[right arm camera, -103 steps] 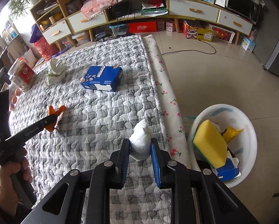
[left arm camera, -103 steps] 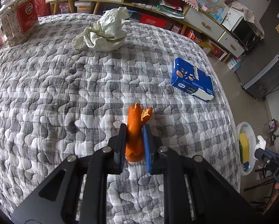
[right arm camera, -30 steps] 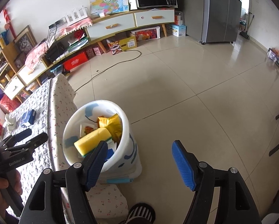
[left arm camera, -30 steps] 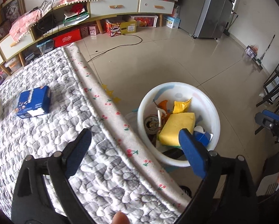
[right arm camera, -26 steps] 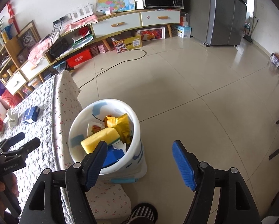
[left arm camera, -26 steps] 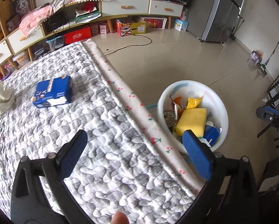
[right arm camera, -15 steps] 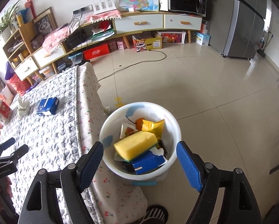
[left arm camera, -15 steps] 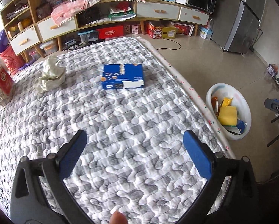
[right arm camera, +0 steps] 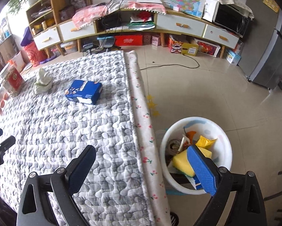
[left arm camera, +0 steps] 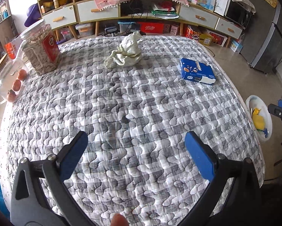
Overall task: Collect trash
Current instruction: 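Move the right tool to the blue biscuit box and grasp it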
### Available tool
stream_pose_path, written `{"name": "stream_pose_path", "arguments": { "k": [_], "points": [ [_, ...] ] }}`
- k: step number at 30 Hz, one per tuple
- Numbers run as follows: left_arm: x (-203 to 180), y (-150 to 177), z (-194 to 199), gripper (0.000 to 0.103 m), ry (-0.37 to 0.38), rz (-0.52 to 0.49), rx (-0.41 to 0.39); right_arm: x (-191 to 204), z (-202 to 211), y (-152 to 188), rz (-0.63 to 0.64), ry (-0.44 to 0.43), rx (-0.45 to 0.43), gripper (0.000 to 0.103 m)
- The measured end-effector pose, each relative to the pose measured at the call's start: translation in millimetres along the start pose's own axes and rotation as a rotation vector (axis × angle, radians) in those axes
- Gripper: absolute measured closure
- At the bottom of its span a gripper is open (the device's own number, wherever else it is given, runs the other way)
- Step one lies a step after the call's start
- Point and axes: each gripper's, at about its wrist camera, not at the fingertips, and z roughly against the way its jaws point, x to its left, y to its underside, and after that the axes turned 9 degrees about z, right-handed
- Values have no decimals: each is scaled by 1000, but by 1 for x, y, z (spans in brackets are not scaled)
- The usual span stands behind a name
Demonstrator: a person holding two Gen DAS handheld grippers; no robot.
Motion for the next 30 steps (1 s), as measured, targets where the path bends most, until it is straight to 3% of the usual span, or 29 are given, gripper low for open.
{"name": "stream_pose_path", "arguments": {
  "k": [4,8,12,15,20,23,30],
  "points": [
    [28,2,-2,1,-22,38,40,33,-27,-19,149,0,62,4],
    [49,7,-8,1,-55,69,87,56,-57,-42,267,-55,122,4],
    [59,8,-13,1,-28,99,138,71,-84,-70,359,-49,121,4],
    [66,7,-10,1,-10,114,143,88,-107,-86,472,-71,145,3],
    [65,6,-3,1,-15,92,125,119,-138,-107,679,-22,144,3],
    [68,3,-3,1,1,102,126,130,-154,-122,732,5,149,3],
    [85,-5,-11,1,-3,149,149,141,-181,-147,749,-72,193,3]
  ]
}}
